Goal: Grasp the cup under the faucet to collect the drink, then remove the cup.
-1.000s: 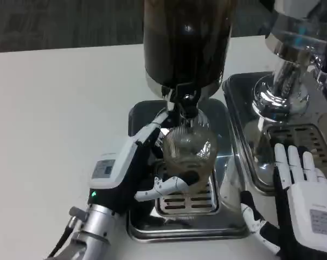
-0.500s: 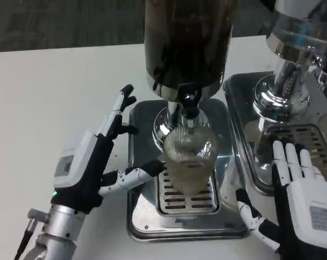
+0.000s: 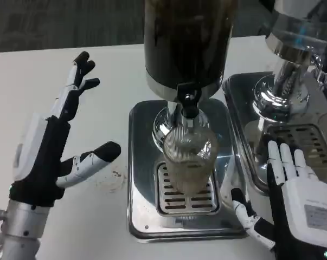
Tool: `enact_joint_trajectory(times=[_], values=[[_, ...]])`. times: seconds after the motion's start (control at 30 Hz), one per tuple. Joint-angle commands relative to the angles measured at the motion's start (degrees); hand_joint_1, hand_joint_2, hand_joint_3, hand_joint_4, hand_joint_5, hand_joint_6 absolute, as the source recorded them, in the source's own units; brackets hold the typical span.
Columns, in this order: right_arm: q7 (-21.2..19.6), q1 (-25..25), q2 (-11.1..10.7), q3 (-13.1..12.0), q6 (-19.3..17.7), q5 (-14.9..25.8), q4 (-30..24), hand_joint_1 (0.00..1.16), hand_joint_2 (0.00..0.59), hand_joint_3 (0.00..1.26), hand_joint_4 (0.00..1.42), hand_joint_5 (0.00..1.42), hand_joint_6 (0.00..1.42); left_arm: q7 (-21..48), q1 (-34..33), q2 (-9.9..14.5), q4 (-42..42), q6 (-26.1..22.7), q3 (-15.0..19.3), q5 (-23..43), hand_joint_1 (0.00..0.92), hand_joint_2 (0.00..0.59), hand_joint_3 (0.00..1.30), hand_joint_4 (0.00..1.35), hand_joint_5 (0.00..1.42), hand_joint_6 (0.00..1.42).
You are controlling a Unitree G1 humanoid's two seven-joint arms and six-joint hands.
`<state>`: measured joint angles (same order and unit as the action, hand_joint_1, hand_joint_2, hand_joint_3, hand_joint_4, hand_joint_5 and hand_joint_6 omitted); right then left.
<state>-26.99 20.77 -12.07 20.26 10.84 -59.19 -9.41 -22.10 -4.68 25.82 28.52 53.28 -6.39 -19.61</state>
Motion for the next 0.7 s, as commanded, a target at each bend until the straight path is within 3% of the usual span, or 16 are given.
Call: enact_joint_trajectory(times=[0.03, 0.27, 0.53, 0.7], values=[[-0.3, -0.5, -0.28, -0.24, -0.75, 0.69, 0.5, 0.34, 0.376, 0.0, 0.0, 0.0, 0.13, 7.06, 0.65, 0.44, -2.98, 4.01, 0.86, 6.76, 0.0, 0.037, 0.01, 0.0, 0.12, 0.06], [-0.28, -1.11, -0.09, -0.29, -0.73, 0.54, 0.78, 0.34, 0.376, 0.0, 0.0, 0.0, 0.13, 25.17, -3.49, 0.43, -5.26, 5.44, -2.02, 21.23, 0.0, 0.056, 0.01, 0.0, 0.13, 0.07], [-1.42, -0.26, 0.88, -0.31, 0.14, 0.03, 0.57, 0.34, 0.376, 0.0, 0.0, 0.0, 0.14, 36.07, -5.18, -1.83, -6.99, 3.99, -1.82, 27.15, 0.0, 0.076, 0.07, 0.0, 0.17, 0.12], [-1.75, 0.0, 1.1, -0.16, 0.4, -0.05, 0.45, 0.34, 0.376, 0.0, 0.0, 0.0, 0.14, 40.74, -6.3, -3.13, -8.04, 2.35, -1.9, 27.59, 0.0, 0.082, 0.09, 0.0, 0.18, 0.13]])
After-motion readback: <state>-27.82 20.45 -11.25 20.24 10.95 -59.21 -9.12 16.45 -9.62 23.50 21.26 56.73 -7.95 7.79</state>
